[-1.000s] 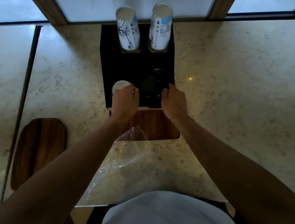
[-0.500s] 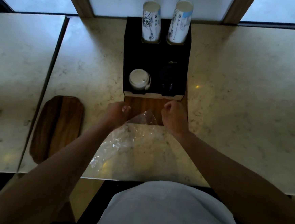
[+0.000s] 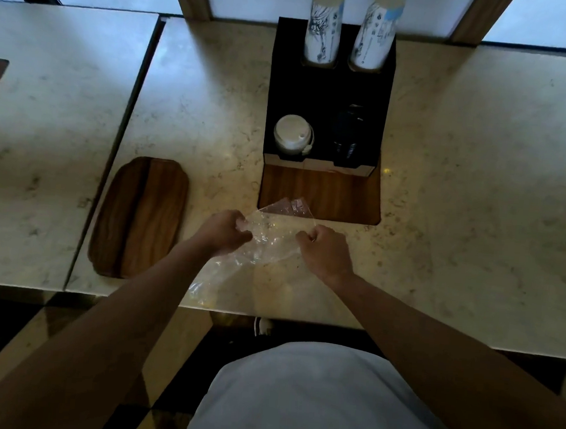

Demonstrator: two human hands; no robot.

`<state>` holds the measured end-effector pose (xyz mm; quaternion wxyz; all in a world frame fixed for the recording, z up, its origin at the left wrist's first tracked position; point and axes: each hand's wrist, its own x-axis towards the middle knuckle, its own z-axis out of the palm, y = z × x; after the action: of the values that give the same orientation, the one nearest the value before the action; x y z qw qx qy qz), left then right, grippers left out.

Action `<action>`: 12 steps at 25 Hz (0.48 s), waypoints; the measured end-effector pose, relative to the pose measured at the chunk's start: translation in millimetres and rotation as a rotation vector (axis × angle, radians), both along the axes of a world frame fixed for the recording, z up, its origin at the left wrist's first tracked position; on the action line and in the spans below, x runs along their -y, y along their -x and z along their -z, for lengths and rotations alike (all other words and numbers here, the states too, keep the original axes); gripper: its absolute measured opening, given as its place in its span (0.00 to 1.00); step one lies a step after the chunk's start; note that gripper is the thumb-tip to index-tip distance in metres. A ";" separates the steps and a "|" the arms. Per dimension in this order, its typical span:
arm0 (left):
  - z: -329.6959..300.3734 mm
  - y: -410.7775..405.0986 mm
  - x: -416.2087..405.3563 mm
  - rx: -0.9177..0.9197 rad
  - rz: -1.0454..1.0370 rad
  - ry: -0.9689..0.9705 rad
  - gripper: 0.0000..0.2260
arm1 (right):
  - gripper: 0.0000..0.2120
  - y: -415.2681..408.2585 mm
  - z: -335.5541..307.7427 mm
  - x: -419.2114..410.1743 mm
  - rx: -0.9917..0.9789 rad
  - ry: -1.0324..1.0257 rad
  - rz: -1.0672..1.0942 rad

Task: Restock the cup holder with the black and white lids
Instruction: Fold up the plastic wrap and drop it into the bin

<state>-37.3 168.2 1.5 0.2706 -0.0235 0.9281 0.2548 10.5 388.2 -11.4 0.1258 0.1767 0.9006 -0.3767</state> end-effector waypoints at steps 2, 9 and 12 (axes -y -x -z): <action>-1.5 -5.5 1.4 -0.007 -0.143 -0.105 0.20 | 0.19 -7.2 3.2 8.9 0.060 0.058 0.030; -2.4 -31.7 -12.3 0.110 -0.688 -0.653 0.18 | 0.16 -19.1 2.0 32.1 0.239 0.602 0.131; -1.4 -43.1 -20.1 0.161 -0.784 -0.818 0.09 | 0.20 -24.0 0.5 33.2 0.167 0.643 0.238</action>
<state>5.7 188.3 2.9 0.2129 -0.2787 0.6523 0.6719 34.5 355.0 -11.9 0.2036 0.2619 0.6956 -0.6372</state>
